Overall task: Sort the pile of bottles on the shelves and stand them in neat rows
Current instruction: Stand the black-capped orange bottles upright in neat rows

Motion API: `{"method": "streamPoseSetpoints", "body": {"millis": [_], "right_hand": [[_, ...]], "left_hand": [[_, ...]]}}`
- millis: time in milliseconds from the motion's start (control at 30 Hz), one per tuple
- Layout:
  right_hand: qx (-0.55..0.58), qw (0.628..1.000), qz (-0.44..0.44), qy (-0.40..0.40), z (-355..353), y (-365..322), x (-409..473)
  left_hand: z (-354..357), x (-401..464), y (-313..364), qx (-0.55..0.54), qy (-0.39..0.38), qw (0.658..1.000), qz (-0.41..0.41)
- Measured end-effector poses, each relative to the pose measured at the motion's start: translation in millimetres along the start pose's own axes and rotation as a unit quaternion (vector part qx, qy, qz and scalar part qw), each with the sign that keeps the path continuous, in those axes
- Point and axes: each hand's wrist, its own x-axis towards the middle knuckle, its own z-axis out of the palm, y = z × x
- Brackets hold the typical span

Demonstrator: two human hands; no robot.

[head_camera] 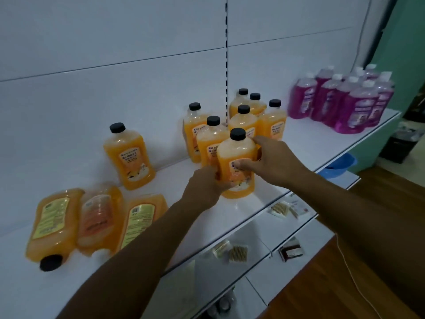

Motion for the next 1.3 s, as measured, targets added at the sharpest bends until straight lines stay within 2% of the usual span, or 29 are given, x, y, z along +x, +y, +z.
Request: {"method": "streamPoseSetpoints", "body": {"millis": [233, 500, 600, 700, 800, 867, 967, 1033, 1133, 1200, 1300], "right_hand": [[0.023, 0.999, -0.023, -0.021, -1.0, 18.8, 23.0], [0.042, 0.999, -0.012, -0.007, 6.7, 15.8, 19.9], [0.013, 0.999, -0.002, 0.03, 1.5, 10.8, 16.9], [-0.05, 0.994, -0.014, 0.099, -5.5, -4.0, 15.6], [-0.113, 0.974, -0.092, 0.177, -4.6, -31.9, 16.7], [-0.125, 0.964, -0.145, 0.182, 7.3, -55.2, 19.5], [-0.082, 0.962, -0.218, 0.144, 39.6, -87.7, 22.8], [-0.05, 0.961, -0.256, 0.092, 64.8, -104.2, 23.7], [-0.057, 0.959, -0.27, -0.059, 100.8, -120.3, 23.0], [-0.061, 0.945, -0.27, -0.176, 121.4, -124.5, 24.4], [-0.049, 0.919, -0.295, -0.259, 135.3, -131.2, 29.5]], "left_hand": [[14.4, 13.3, 7.0, -0.002, 0.083, 0.996, -0.043], [12.8, 9.9, 12.9, -0.011, 0.074, 0.996, -0.052], [8.5, 4.4, 12.7, 0.015, 0.051, 0.997, -0.057], [-7.0, -3.7, 7.4, 0.046, 0.056, 0.996, -0.056], [-30.1, -14.2, -5.4, 0.064, 0.089, 0.992, -0.066], [-47.6, -24.7, -17.8, 0.079, 0.111, 0.988, -0.078], [-77.2, -47.7, -40.0, 0.098, 0.147, 0.981, -0.086], [-97.3, -67.1, -57.5, 0.115, 0.167, 0.975, -0.095], [-122.2, -98.2, -82.9, 0.138, 0.173, 0.968, -0.117], [-132.0, -115.8, -95.4, 0.144, 0.179, 0.965, -0.127], [-138.7, -133.2, -95.6, 0.149, 0.18, 0.964, -0.126]]}}
